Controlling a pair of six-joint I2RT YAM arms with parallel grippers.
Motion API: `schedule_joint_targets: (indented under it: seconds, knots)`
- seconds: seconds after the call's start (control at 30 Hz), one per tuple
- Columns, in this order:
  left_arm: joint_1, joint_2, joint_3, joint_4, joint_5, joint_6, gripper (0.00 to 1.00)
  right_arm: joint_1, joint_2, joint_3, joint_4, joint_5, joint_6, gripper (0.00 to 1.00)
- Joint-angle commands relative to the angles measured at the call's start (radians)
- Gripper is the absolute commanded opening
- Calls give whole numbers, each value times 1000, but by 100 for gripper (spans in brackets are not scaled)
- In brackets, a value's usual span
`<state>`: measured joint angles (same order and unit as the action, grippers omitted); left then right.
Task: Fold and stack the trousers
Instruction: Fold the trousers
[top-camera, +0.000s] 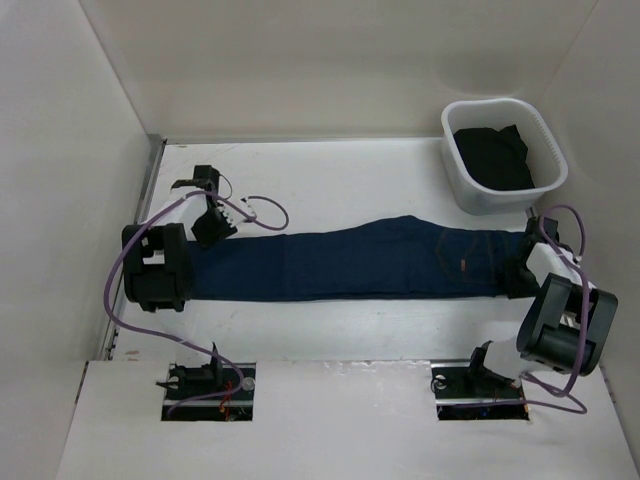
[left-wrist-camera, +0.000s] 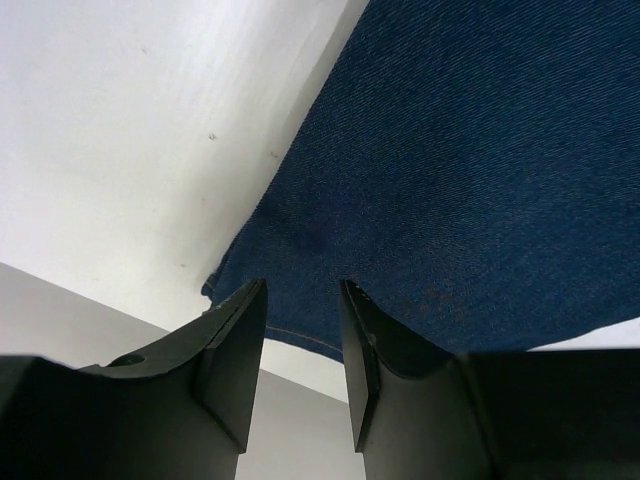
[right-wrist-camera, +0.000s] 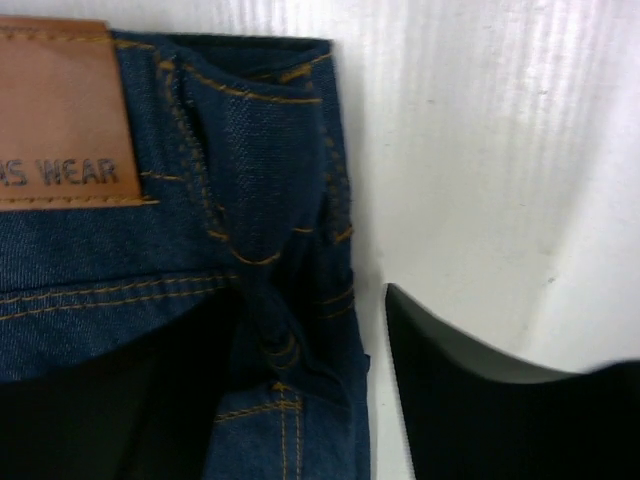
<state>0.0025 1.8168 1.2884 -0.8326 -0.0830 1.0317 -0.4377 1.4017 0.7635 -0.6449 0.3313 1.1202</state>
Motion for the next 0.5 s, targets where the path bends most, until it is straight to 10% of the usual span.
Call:
schedule_joint_targets:
  seconds: [0.0,0.33,0.47]
  knots:
    - [20,13,32,7,8,-7,33,6,19,34,37,-15,26,60]
    - [89,-4,32,7,-14,-4,33,-11,-13,0,71,-49,13,3]
    - [104,-43,31,4,-14,-5,33,-13,-78,-20,97,-31,-22,0]
